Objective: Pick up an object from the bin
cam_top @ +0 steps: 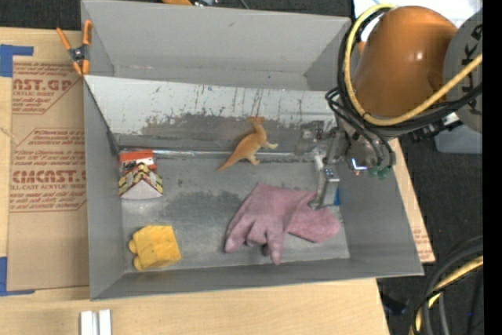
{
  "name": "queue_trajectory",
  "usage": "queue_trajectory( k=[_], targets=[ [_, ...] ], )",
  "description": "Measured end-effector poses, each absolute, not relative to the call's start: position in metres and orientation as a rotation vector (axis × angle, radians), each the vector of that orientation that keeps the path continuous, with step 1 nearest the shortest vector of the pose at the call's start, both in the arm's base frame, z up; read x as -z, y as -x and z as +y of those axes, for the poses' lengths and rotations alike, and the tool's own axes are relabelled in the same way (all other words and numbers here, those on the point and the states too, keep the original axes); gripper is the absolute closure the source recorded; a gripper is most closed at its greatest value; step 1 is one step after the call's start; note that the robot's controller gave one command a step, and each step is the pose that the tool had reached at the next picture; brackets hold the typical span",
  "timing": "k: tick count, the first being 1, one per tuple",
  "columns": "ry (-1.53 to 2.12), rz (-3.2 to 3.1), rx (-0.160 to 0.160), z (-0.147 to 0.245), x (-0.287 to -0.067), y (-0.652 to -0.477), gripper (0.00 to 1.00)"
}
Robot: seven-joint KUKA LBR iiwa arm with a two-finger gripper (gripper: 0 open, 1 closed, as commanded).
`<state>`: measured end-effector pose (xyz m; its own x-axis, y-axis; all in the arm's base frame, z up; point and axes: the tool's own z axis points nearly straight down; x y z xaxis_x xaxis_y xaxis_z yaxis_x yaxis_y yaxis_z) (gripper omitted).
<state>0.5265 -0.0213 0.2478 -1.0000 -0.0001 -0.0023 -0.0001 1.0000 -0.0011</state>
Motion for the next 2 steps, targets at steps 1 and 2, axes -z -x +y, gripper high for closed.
queue_trajectory(
  k=[1, 2],
  targets=[
    [0.0, 3.139, 0.002, -0.021, -0.248, -0.527, 0.0],
    [-0.075, 3.138, -0.001, -0.023, -0.134, -0.524, 1.0]
  ],
)
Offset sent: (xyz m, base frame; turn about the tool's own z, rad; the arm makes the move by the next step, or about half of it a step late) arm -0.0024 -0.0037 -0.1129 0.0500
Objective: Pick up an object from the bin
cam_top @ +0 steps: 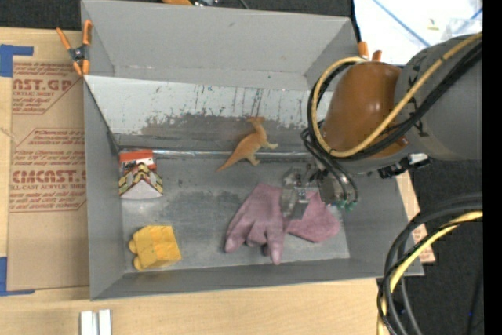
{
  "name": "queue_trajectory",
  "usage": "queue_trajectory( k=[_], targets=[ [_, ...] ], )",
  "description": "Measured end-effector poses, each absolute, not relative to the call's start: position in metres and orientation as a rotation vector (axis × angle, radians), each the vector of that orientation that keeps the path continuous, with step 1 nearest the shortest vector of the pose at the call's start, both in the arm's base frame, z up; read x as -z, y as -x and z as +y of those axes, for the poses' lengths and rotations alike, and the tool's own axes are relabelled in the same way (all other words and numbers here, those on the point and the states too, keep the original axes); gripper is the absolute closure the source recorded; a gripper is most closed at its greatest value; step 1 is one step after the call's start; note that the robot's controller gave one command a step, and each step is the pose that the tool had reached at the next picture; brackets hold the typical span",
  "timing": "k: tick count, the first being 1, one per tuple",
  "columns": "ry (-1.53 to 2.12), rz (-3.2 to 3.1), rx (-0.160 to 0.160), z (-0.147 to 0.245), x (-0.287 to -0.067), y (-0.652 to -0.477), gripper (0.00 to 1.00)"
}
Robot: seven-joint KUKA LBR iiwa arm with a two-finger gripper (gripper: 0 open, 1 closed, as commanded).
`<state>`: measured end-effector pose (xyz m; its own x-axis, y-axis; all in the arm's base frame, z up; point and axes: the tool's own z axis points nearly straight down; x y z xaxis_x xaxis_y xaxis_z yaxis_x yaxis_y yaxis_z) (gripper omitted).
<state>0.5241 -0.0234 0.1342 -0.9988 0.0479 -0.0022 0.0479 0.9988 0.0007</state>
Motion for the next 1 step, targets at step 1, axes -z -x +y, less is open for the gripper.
queue_trajectory(
  k=[1],
  targets=[
    [-0.075, 3.138, 0.0, -0.0235, -0.1343, -0.5243, 1.0]
  ],
)
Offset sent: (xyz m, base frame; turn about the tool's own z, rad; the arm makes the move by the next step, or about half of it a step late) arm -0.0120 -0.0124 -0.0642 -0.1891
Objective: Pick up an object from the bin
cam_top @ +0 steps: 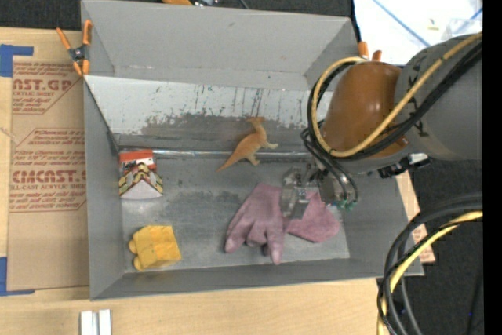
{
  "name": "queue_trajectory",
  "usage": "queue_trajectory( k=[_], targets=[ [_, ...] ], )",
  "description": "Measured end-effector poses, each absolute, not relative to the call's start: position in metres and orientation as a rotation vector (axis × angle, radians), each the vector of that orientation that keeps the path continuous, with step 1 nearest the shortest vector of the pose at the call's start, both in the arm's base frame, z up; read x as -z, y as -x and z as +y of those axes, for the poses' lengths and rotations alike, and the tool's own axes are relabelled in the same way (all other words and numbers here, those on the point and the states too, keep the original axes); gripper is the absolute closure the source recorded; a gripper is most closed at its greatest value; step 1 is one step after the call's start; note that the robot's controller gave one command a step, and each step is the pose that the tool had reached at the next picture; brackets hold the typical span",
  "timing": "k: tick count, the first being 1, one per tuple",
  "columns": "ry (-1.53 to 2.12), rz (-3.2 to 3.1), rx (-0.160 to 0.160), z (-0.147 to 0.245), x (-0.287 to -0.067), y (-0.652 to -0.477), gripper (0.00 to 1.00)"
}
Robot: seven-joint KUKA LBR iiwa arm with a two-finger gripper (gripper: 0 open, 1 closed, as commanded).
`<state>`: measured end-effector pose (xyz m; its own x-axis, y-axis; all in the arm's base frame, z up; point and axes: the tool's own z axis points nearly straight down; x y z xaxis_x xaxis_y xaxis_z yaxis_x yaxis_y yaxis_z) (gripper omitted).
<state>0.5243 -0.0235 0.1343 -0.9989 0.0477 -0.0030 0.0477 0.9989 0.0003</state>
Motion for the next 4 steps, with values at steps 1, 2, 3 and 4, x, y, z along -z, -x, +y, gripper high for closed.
queue_trajectory(
  k=[1, 2, 3, 4],
  targets=[
    [0.222, 3.133, -0.001, -0.035, -0.068, -0.511, 0.0],
    [0.221, 3.128, 0.0, -0.035, -0.07, -0.513, 1.0],
    [0.221, 3.128, 0.0, -0.035, -0.07, -0.513, 1.0],
    [0.233, 3.126, 0.0, -0.022, -0.072, -0.524, 1.0]
  ],
)
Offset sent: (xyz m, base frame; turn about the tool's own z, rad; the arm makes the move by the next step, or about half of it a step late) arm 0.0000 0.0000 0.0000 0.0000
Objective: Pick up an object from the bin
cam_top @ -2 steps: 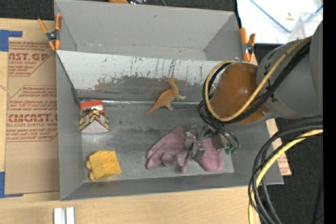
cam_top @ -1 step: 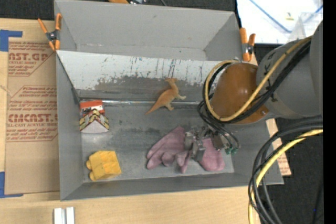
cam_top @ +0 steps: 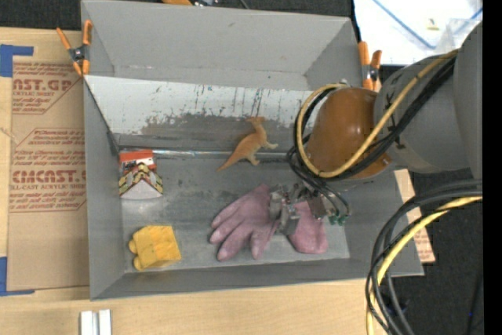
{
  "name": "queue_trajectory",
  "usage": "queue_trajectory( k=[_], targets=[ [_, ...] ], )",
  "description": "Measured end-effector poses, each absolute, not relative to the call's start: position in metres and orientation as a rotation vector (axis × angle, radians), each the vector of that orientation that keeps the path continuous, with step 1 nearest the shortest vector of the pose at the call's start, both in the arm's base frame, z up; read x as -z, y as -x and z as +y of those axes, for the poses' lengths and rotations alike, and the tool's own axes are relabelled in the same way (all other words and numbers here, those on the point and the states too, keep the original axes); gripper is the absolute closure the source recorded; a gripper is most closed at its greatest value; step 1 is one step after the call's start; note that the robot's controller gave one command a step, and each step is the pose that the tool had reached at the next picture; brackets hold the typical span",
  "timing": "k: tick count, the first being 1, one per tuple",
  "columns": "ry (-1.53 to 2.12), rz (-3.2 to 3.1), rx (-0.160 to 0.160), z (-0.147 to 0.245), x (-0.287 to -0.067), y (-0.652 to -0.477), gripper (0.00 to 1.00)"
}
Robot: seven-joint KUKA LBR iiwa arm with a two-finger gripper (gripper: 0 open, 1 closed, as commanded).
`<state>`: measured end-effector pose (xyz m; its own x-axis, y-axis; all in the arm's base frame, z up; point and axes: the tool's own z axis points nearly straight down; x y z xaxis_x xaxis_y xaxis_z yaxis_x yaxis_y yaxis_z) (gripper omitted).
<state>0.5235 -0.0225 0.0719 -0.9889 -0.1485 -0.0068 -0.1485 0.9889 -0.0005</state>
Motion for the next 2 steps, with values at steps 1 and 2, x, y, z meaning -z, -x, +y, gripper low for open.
queue_trajectory(
  k=[1, 2],
  targets=[
    [0.226, 3.126, -0.001, -0.032, -0.071, -0.514, 1.0],
    [0.225, 3.13, -0.001, -0.027, -0.157, -0.527, 1.0]
  ],
)
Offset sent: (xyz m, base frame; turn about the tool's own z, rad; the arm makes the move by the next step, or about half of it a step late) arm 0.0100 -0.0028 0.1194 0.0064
